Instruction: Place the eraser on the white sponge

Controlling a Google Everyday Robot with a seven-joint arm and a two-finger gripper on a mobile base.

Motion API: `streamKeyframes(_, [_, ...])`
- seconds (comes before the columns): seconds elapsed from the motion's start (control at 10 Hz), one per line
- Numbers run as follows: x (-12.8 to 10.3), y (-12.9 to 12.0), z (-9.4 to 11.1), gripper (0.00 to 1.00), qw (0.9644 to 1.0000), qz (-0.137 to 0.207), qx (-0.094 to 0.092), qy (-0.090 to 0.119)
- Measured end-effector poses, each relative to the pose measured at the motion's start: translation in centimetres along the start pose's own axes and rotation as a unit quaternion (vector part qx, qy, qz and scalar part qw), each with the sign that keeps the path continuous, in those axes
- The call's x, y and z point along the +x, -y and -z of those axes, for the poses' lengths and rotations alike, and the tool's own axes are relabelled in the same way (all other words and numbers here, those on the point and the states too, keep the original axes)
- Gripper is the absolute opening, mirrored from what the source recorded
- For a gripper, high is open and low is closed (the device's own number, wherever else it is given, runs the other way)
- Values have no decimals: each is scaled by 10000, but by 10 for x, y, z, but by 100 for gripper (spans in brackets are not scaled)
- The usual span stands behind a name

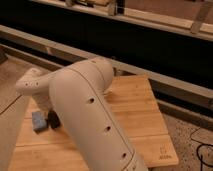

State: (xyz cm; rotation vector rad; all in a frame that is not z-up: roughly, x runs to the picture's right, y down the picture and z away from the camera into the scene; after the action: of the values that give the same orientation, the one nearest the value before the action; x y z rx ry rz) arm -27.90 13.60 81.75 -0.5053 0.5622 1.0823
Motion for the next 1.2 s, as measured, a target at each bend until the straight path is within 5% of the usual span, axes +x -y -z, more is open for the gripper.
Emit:
streamKeyframes(0.4, [1, 14, 18, 0, 9986, -326, 292, 310])
streamKeyframes(0.7, [1, 7, 45, 0, 9967, -275, 227, 724])
streamKeyframes(0.9, [-4, -4, 76, 0, 9929, 89, 96, 1178])
streamKeyframes(1.2, [-12, -26, 131, 0, 9788, 906, 75, 1838])
